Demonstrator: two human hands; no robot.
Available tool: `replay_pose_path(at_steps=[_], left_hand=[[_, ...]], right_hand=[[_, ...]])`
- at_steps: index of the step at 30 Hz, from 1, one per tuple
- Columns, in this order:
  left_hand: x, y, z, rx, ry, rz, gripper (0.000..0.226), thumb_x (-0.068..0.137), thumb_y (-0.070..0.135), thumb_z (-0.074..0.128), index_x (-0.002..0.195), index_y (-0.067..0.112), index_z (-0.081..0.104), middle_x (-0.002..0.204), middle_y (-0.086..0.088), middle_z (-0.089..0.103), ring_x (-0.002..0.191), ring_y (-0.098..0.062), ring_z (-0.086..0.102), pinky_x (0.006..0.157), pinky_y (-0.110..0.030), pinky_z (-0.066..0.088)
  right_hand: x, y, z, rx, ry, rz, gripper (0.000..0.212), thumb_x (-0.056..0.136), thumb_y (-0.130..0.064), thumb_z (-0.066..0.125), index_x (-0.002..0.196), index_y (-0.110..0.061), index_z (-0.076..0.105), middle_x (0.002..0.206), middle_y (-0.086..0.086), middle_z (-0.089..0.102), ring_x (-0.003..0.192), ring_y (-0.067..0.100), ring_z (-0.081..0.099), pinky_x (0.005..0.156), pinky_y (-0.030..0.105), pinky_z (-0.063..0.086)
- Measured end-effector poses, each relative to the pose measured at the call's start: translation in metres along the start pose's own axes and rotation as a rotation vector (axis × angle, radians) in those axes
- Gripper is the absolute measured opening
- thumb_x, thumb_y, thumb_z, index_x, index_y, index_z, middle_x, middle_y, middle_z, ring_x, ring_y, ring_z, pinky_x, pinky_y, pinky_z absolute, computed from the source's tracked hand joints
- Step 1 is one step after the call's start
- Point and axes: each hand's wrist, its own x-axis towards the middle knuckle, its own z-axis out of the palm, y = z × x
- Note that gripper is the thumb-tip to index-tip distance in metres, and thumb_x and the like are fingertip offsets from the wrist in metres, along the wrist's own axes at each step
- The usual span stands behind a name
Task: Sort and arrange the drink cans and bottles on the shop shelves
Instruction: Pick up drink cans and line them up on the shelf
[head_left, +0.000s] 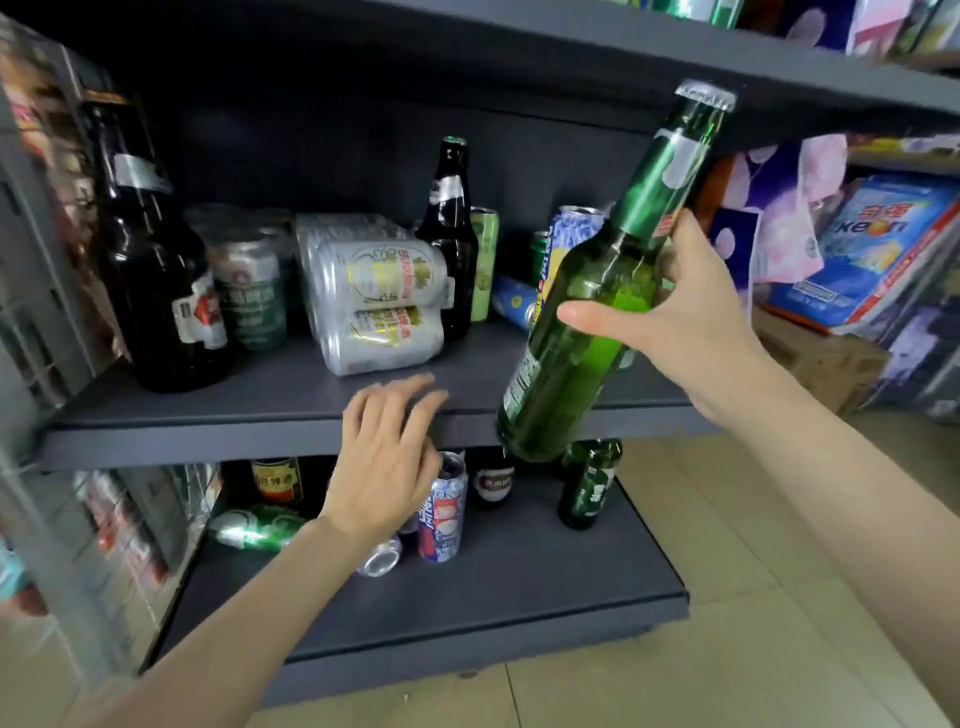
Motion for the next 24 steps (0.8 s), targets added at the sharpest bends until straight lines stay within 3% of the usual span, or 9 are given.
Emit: replay_pose_path(at_steps=[3, 6, 9, 12, 14, 17, 21, 24], left_hand=[[-0.062, 0.025, 0.021, -0.135, -0.098, 0.161, 0.042, 0.075, 0.018, 0.044, 0.116, 0.015, 0.046, 0.119, -0.006, 0.048, 0.100, -0.027, 0.047, 0.095, -0.040, 0.031], [-0.095, 0.039, 0.048, -0.170, -0.218, 0.055, 0.044, 0.073, 0.016, 0.042, 0.117, 0.015, 0.045, 0.116, -0.010, 0.052, 0.098, -0.028, 0.045, 0.091, -0.039, 0.033], [-0.100, 0.044, 0.075, -0.180, -0.279, -0.241, 0.050, 0.072, 0.023, 0.045, 0.122, 0.012, 0.046, 0.119, -0.015, 0.047, 0.099, -0.032, 0.043, 0.089, -0.042, 0.035], [-0.101, 0.041, 0.101, -0.327, -0.306, -0.675, 0.066, 0.073, 0.019, 0.068, 0.132, 0.005, 0.041, 0.124, -0.024, 0.042, 0.112, -0.040, 0.040, 0.097, -0.046, 0.033], [-0.102, 0.038, 0.116, -0.452, -0.348, -0.918, 0.081, 0.073, 0.019, 0.075, 0.139, 0.006, 0.031, 0.128, -0.022, 0.038, 0.121, -0.034, 0.034, 0.100, -0.041, 0.031], [-0.111, 0.036, 0.140, -0.463, -0.371, -0.916, 0.088, 0.073, 0.021, 0.076, 0.143, 0.009, 0.024, 0.127, -0.020, 0.038, 0.122, -0.029, 0.034, 0.101, -0.039, 0.030], [-0.108, 0.033, 0.162, -0.497, -0.336, -0.927, 0.089, 0.076, 0.018, 0.073, 0.145, 0.010, 0.017, 0.136, -0.017, 0.033, 0.126, -0.028, 0.032, 0.102, -0.036, 0.029], [-0.108, 0.030, 0.168, -0.550, -0.317, -0.931, 0.084, 0.080, 0.015, 0.069, 0.146, 0.013, 0.016, 0.136, -0.012, 0.040, 0.123, -0.028, 0.042, 0.096, -0.032, 0.035]], right_hand=[[-0.042, 0.026, -0.014, -0.018, -0.056, 0.018, 0.084, 0.047, -0.047, 0.084, 0.121, -0.034, 0.047, 0.116, -0.015, 0.062, 0.110, 0.006, 0.058, 0.097, 0.041, 0.047], [-0.079, 0.068, -0.012, -0.040, -0.105, 0.128, 0.077, 0.044, -0.047, 0.088, 0.111, -0.036, 0.050, 0.108, -0.018, 0.064, 0.104, 0.004, 0.060, 0.095, 0.040, 0.048], [-0.106, 0.122, 0.005, -0.086, -0.137, 0.260, 0.069, 0.049, -0.034, 0.087, 0.107, -0.026, 0.051, 0.100, -0.016, 0.065, 0.096, 0.004, 0.062, 0.091, 0.033, 0.050], [-0.119, 0.174, 0.037, -0.120, -0.167, 0.345, 0.058, 0.058, -0.023, 0.087, 0.101, -0.020, 0.048, 0.093, -0.014, 0.063, 0.090, 0.005, 0.060, 0.078, 0.012, 0.046], [-0.116, 0.204, 0.060, -0.128, -0.163, 0.361, 0.056, 0.062, -0.022, 0.086, 0.101, -0.018, 0.045, 0.096, -0.011, 0.061, 0.094, 0.009, 0.058, 0.077, 0.011, 0.045], [-0.103, 0.241, 0.088, -0.111, -0.082, 0.359, 0.070, 0.064, -0.025, 0.085, 0.118, -0.013, 0.043, 0.115, -0.003, 0.059, 0.111, 0.016, 0.054, 0.095, 0.030, 0.044], [-0.080, 0.268, 0.111, -0.160, -0.019, 0.333, 0.085, 0.068, -0.026, 0.083, 0.135, -0.008, 0.034, 0.124, 0.000, 0.051, 0.123, 0.019, 0.045, 0.096, 0.019, 0.033], [-0.061, 0.278, 0.123, -0.195, -0.027, 0.343, 0.098, 0.071, -0.029, 0.081, 0.144, -0.004, 0.022, 0.143, 0.008, 0.040, 0.134, 0.022, 0.034, 0.106, 0.025, 0.027]])
